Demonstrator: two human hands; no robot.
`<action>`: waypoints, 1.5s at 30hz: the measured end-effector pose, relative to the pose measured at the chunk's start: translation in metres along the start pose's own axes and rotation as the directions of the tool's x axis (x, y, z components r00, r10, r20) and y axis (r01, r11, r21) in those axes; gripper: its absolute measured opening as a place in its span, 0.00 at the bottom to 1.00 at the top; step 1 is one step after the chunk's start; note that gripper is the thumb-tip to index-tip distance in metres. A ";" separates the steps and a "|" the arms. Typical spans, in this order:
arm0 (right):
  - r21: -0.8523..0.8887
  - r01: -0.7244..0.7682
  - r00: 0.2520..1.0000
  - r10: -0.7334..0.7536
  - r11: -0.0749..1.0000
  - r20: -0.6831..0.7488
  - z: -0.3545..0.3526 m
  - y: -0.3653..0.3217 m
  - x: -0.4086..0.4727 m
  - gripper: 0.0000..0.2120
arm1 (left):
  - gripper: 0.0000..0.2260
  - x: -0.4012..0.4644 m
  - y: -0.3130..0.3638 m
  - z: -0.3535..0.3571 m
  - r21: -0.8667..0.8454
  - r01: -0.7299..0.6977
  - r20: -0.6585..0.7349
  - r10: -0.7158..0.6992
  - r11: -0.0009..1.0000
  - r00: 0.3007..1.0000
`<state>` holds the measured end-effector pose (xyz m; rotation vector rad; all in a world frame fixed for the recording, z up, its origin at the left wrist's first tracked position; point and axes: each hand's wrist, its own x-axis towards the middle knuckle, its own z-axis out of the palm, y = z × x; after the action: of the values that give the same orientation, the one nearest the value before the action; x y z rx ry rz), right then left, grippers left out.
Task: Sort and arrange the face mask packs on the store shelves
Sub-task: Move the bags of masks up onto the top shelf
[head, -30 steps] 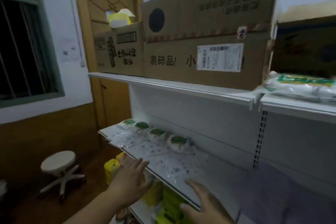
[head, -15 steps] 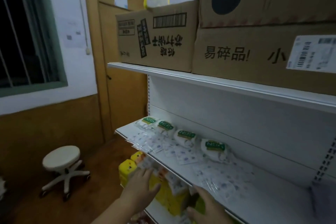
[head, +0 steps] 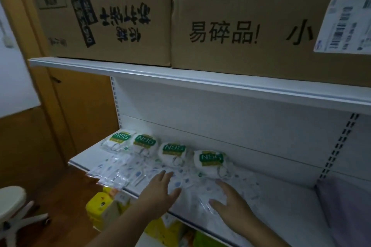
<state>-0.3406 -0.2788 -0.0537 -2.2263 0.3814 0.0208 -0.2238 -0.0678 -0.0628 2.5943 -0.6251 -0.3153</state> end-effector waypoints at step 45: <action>0.562 0.187 0.698 0.293 0.805 -0.653 -0.041 -0.024 -0.027 0.35 | 0.33 0.093 0.109 -0.054 -0.919 -0.059 0.169 0.526 0.389 0.834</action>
<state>-0.3643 -0.2888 -0.0060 -1.4891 0.7633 -0.8669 -0.1666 -0.1788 0.0257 1.3012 -0.7839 -0.8650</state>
